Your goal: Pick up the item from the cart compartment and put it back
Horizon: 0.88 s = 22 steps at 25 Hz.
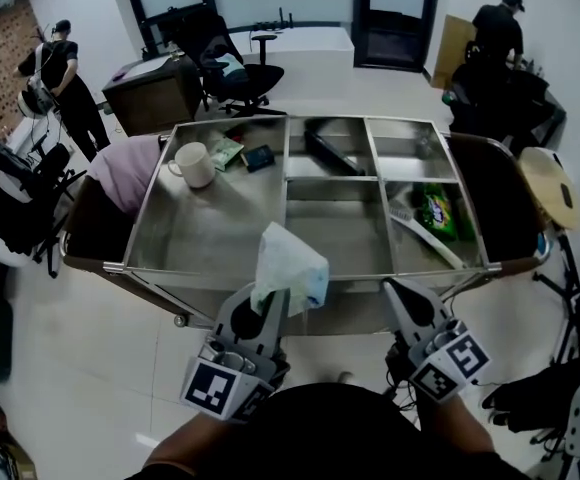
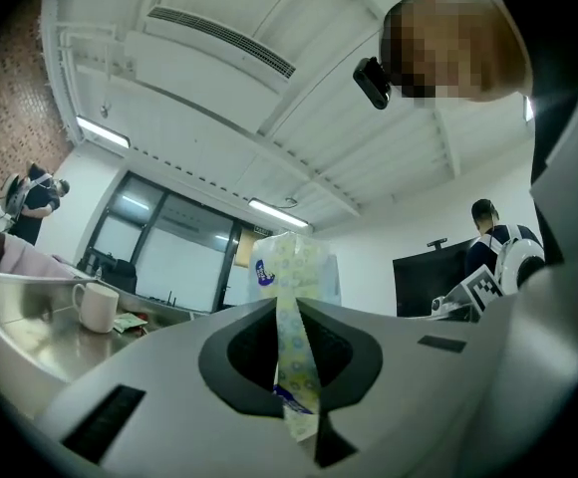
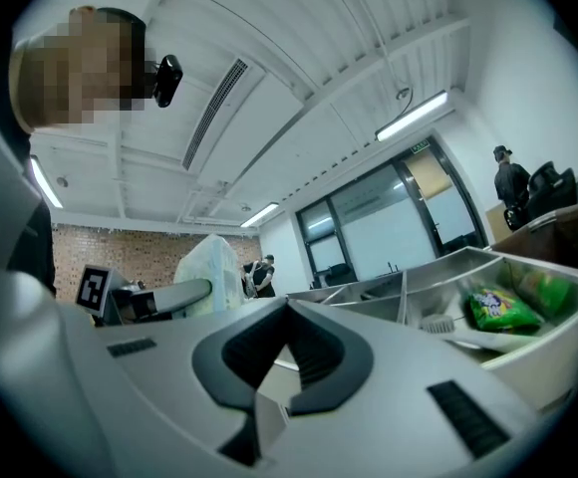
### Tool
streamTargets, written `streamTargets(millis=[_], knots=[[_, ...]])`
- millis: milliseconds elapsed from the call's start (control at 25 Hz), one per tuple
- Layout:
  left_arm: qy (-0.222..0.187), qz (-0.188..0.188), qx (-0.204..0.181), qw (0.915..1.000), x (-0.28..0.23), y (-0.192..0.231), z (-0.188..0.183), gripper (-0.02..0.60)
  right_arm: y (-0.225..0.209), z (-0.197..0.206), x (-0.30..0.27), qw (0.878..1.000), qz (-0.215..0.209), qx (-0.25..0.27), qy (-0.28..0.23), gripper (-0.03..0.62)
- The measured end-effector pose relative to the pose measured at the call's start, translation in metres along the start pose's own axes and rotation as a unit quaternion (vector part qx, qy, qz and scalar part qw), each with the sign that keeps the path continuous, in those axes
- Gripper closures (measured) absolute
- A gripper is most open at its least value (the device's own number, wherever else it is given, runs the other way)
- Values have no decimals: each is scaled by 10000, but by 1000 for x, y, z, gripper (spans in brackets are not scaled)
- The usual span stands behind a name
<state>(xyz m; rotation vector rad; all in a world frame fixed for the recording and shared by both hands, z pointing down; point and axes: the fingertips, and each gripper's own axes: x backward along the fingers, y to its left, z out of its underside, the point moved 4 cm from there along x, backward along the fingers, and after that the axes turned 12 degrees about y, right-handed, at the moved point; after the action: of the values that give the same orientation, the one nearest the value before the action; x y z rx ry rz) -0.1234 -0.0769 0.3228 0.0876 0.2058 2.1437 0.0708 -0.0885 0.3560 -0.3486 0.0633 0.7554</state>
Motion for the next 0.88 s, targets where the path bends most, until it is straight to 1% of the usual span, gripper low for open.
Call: streamTargets(millis=[120,280,440,640,720,880], knots=[[99,-51,118,9999,9,4,8,578,-2,-1,-1,10000,5,-2,-15,578],[147,-116,78,9998,15,7,12,578,-4,-1,-1,10000,25,-17,-15,579],[227,-54,-32,9997,13,4,12,578,-3,0,-2,10000,28,-23,-4,578],[19,36,-72,10000,12,-3,5,580,-4,1,-1,10000,52,-46,-15,577],[23,23,-172,9998,11,-6,5,580,-5,1,0,10000,69,-58,-11,577],[113,67,-177,9998,8,-9,8,580,-6,2,-2,9999,67,-88,-44,579]])
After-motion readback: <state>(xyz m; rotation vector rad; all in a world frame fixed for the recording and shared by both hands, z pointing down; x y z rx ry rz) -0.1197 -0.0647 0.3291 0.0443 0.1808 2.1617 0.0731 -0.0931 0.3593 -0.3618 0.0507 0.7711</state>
